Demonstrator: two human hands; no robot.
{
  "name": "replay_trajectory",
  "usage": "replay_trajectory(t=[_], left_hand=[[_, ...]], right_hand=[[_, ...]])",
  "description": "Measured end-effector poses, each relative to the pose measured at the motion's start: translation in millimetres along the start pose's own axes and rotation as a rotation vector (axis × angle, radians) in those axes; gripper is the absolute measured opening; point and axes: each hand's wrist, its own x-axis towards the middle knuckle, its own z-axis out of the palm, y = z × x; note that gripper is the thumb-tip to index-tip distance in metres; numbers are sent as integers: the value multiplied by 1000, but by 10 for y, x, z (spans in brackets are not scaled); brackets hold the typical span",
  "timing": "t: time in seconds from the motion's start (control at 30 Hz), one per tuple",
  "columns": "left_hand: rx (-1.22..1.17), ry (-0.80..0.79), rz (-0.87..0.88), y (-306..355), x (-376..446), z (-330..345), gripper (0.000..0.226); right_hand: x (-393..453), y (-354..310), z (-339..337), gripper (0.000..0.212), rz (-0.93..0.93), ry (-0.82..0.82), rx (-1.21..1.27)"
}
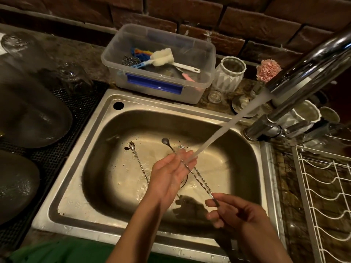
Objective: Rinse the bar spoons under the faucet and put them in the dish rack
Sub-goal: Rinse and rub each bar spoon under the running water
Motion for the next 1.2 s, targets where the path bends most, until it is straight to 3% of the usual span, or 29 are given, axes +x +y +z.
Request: replay_trajectory(t=[0.2, 0.37, 0.5, 0.63, 0.73, 0.87, 1.0, 1.2], left_hand=[[78, -23, -22, -83, -30, 82, 27], [121, -35, -4, -172, -81, 67, 23], [107, -24, -33, -255, -136, 67, 25], [111, 29, -30, -283, -186, 72, 24], [218, 85, 13, -234, -191, 52, 20], [347, 129, 59, -154, -156, -3, 17], [396, 155, 55, -164, -117, -33, 15], [581, 171, 7, -113, -55, -88, 13]], right_hand=[[-150, -92, -22, 24, 24, 83, -171], [-209, -122, 38, 26, -47, 202, -620], [-227, -153, 124, 25, -223, 159, -1135], [-165, -164, 216, 33, -220, 141, -1491], [-69, -137, 219, 32, -178, 96, -1482], [76, -24, 250, 30, -150, 95, -1278], [263, 121, 331, 14, -267, 151, -1137], [623, 282, 435, 9, -400, 242, -950]])
